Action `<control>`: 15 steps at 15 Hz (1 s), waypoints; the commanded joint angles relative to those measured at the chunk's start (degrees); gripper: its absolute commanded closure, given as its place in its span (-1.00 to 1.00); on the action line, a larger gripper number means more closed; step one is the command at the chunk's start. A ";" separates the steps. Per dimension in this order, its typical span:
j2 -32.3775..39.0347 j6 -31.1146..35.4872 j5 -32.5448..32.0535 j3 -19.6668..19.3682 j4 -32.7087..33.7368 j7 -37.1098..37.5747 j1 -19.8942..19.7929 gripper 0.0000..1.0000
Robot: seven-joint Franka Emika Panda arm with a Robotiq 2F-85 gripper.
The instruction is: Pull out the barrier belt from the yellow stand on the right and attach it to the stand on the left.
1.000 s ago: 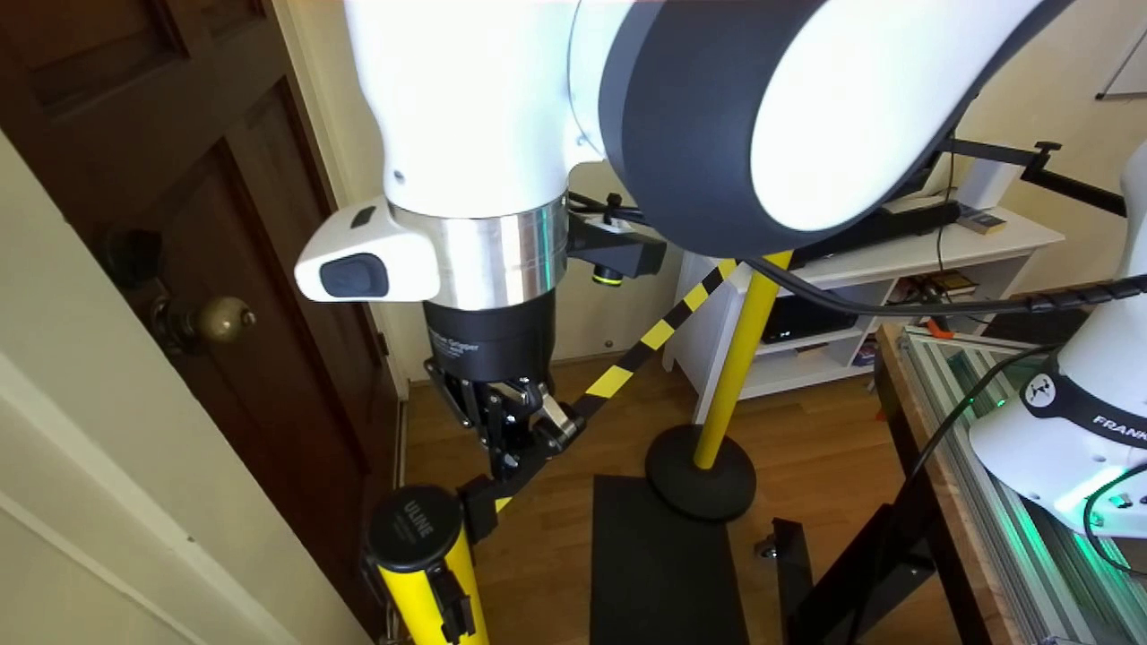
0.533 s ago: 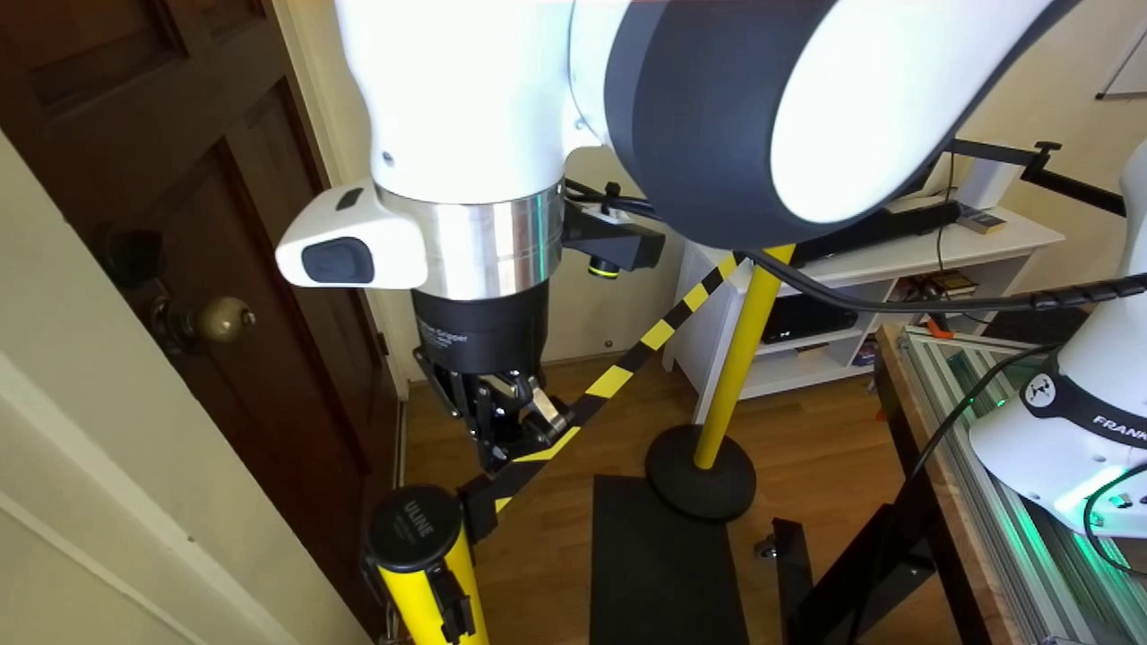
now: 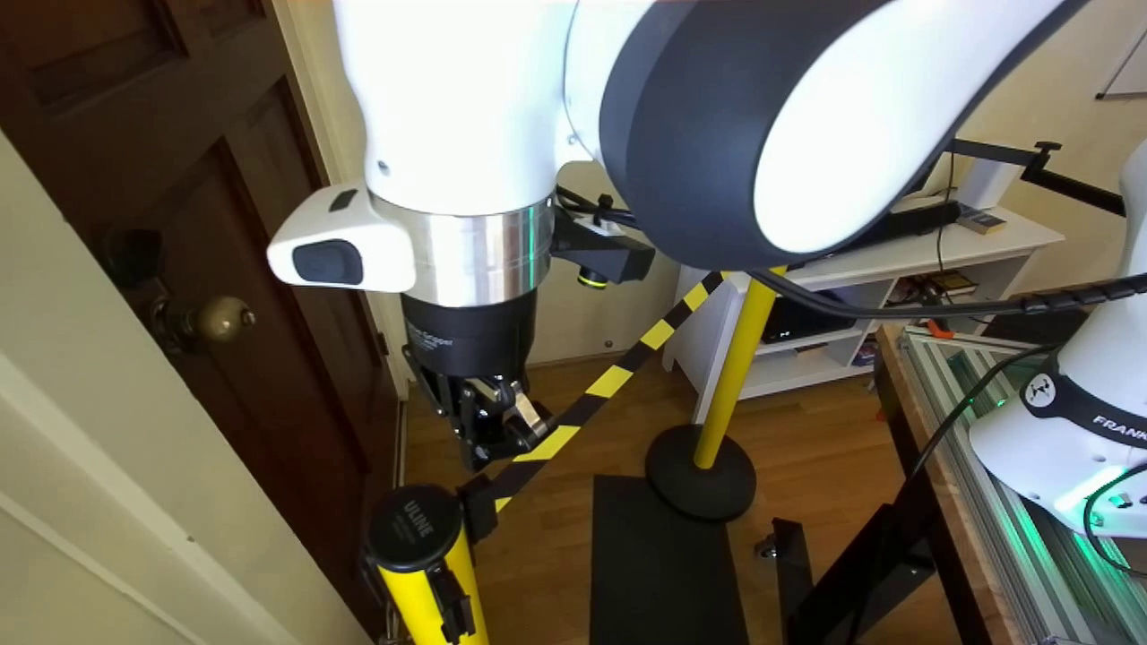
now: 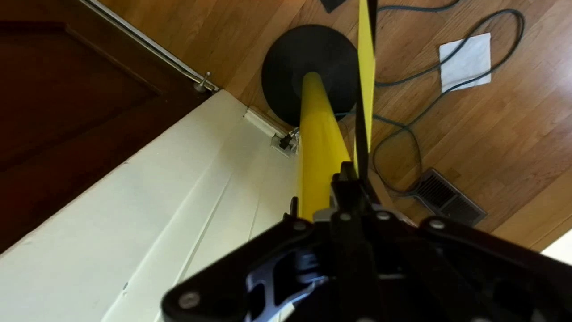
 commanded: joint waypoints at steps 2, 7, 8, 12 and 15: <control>0.67 2.72 -1.40 -0.66 0.53 1.99 0.90 1.00; -0.19 2.56 0.16 -0.01 -0.18 0.83 0.30 1.00; -0.24 2.53 0.61 0.20 -0.24 0.43 0.14 1.00; -0.10 2.69 1.27 0.66 -0.12 -0.37 -0.10 1.00; -0.01 1.35 1.84 0.80 -0.03 -0.36 -0.18 1.00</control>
